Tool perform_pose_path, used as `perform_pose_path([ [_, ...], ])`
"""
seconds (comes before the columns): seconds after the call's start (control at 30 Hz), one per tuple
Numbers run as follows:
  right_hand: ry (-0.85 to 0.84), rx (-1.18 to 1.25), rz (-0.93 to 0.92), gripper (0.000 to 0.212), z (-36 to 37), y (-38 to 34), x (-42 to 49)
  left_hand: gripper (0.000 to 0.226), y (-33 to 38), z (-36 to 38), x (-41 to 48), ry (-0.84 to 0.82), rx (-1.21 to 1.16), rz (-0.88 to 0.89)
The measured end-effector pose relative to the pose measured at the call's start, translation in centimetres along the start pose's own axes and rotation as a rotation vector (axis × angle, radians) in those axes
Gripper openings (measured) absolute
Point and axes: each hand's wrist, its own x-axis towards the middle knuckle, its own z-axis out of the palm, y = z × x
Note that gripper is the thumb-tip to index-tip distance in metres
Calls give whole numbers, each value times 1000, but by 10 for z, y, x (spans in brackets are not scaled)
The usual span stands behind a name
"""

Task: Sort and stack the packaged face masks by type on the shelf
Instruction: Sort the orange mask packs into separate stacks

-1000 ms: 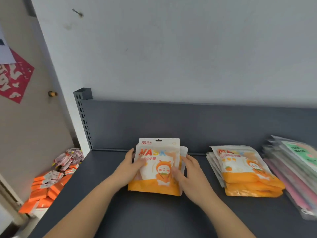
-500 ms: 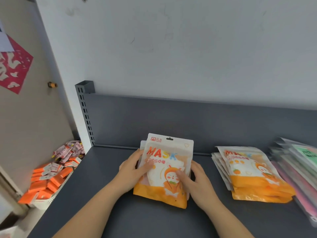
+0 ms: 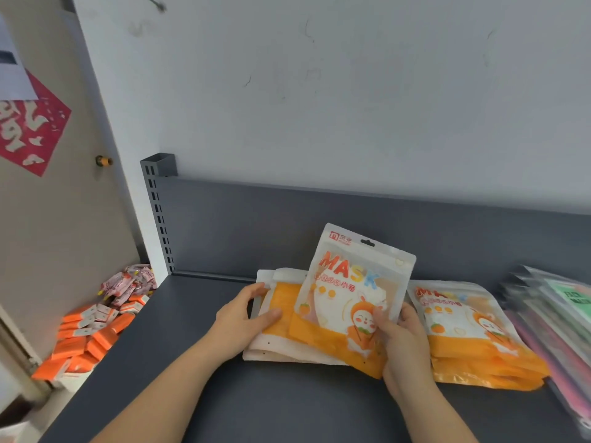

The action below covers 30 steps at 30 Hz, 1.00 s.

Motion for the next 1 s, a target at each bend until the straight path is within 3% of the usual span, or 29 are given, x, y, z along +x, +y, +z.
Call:
perform_pose_path([
  [0.2,54,205,17,33,-3,-3,0,54,0,4,-4,125,-39,76],
  [0.33,69,295,53,31,-5,-4,2,53,2,1,-3,142,-179,40],
  [0.43,41,277,51,34,-4,-3,2,39,4,-3,-5,149,-381,6],
  [0.53,-7,201,13,32,-2,-3,-1,40,12,-20,-6,207,-661,-10],
  [0.67,-91,-8,-12,31,0,0,-5,33,38,-55,-12,265,-847,132],
  [0.83,-256,-253,16,41,9,4,-15,20,81,-51,-23,155,-474,337],
  [1.0,-288,-264,10,30,12,1,-22,25,93,24,-30,-150,-88,411],
])
